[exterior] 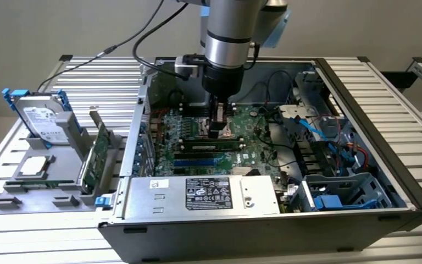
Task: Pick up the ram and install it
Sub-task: 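Press down the ram until it locks into place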
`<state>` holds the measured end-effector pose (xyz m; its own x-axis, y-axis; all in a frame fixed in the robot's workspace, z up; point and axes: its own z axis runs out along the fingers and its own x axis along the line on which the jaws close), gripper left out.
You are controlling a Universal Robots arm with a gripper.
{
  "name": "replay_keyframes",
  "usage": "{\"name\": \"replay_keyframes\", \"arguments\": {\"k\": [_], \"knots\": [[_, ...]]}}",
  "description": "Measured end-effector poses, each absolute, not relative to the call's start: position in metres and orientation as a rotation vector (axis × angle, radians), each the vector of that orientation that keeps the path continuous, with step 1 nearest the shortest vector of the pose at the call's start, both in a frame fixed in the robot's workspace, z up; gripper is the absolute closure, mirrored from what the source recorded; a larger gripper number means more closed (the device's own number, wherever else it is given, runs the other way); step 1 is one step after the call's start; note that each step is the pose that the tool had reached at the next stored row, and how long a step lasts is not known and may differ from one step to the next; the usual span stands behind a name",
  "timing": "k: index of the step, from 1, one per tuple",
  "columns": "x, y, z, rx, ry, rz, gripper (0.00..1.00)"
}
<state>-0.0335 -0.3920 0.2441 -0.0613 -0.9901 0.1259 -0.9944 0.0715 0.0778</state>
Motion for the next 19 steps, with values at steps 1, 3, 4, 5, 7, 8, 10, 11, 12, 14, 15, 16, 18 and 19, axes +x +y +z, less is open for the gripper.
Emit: {"name": "replay_keyframes", "arguments": {"k": [1,3,4,5,7,8,10,11,12,14,15,16,18,19], "knots": [[-0.0335,-0.392,0.2441,2.038,-2.194,0.046,0.89],[-0.0335,-0.392,0.2442,2.019,-2.207,0.05,0.89],[-0.0335,-0.392,0.2443,2.008,-2.217,0.052,0.89],[-0.0335,-0.392,0.2442,1.996,-2.229,0.052,0.89],[-0.0336,-0.3919,0.2441,1.967,-2.256,0.051,0.89],[-0.0335,-0.3919,0.2441,1.953,-2.269,0.051,0.89],[-0.0335,-0.392,0.2441,1.924,-2.296,0.051,0.89],[-0.0335,-0.392,0.2441,1.909,-2.31,0.05,0.89],[-0.0335,-0.392,0.2441,1.894,-2.323,0.05,0.89],[-0.0335,-0.392,0.2441,1.863,-2.349,0.049,0.89],[-0.0335,-0.3919,0.2441,1.848,-2.362,0.049,0.89],[-0.0335,-0.392,0.2441,1.832,-2.375,0.048,0.89],[-0.0335,-0.392,0.2442,1.8,-2.401,0.048,0.89],[-0.0335,-0.392,0.2441,1.784,-2.414,0.047,0.89]]}}
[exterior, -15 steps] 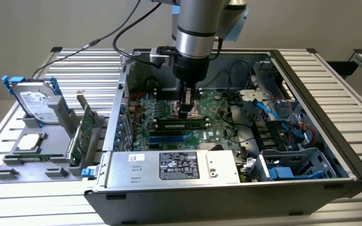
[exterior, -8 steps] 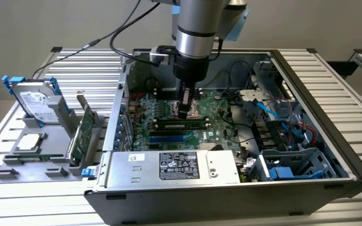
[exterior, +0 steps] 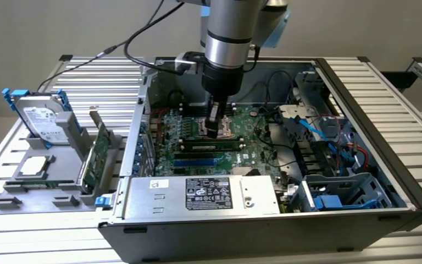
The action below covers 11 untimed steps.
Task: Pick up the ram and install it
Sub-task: 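Press down the ram until it locks into place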
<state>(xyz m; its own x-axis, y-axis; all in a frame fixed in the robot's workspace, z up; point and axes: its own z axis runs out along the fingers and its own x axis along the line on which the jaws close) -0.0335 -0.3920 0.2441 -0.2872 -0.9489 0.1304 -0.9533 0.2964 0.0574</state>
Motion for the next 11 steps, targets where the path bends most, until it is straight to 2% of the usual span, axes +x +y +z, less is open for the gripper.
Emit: {"name": "replay_keyframes", "arguments": {"k": [11], "knots": [[-0.0335,-0.3919,0.2441,1.608,-2.55,0.049,0.89]]}}
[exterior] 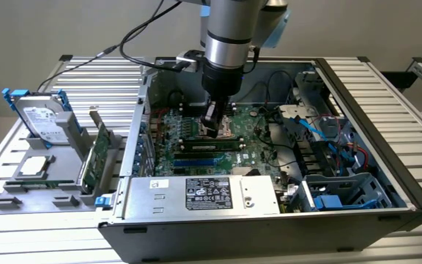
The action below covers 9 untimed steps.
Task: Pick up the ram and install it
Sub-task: 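Press down the ram until it locks into place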
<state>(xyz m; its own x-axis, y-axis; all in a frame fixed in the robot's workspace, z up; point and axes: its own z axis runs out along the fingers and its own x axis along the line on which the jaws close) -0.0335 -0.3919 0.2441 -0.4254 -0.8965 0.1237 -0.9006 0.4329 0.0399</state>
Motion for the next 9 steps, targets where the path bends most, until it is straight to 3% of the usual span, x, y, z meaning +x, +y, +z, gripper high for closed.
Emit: {"name": "replay_keyframes", "arguments": {"k": [9], "knots": [[-0.0335,-0.3919,0.2441,1.454,-2.654,0.049,0.89]]}}
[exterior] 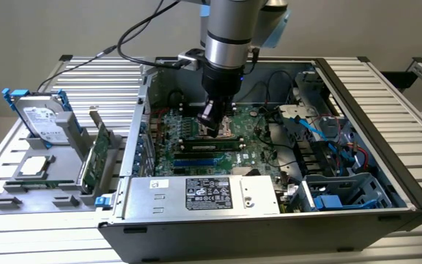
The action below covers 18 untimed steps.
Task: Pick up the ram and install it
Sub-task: 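Press down the ram until it locks into place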
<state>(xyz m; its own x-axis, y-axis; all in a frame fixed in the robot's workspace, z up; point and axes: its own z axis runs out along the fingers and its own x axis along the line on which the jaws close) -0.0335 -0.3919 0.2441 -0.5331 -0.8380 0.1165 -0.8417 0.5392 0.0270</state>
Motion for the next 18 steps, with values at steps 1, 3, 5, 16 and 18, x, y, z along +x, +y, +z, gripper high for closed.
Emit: {"name": "replay_keyframes", "arguments": {"k": [1,3,5,16,18], "knots": [[-0.0335,-0.3919,0.2441,1.437,-2.664,0.049,0.89],[-0.0335,-0.3919,0.2441,1.402,-2.686,0.049,0.89],[-0.0335,-0.3919,0.2441,1.365,-2.707,0.049,0.89],[-0.0335,-0.3919,0.2441,1.161,-2.813,0.047,0.89],[-0.0335,-0.3919,0.2441,1.123,-2.83,0.046,0.89]]}}
